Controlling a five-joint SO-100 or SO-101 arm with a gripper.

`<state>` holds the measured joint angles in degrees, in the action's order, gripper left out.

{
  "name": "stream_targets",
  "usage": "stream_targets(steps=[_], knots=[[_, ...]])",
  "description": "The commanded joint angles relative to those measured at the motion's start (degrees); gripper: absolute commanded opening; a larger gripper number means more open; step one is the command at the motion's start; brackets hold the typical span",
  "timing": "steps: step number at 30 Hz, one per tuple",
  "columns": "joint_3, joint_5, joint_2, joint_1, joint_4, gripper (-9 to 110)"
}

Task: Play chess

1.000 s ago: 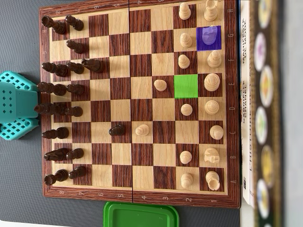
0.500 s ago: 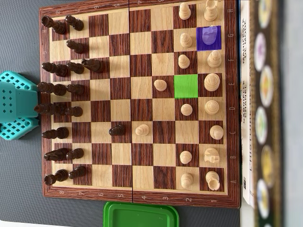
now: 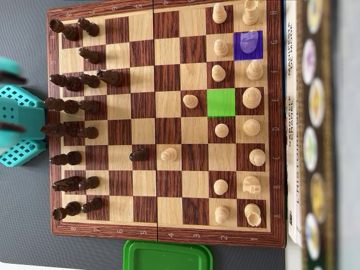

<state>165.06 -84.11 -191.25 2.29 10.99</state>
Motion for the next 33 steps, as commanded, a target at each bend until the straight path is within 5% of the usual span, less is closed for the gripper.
stream_targets(steps=[1,14,33], knots=[[-3.43,0.35,-0.18,0.00,7.65,16],[-3.43,-0.18,0.00,8.00,23.38,16],[-3.78,-0.26,3.60,14.15,27.07,16]])
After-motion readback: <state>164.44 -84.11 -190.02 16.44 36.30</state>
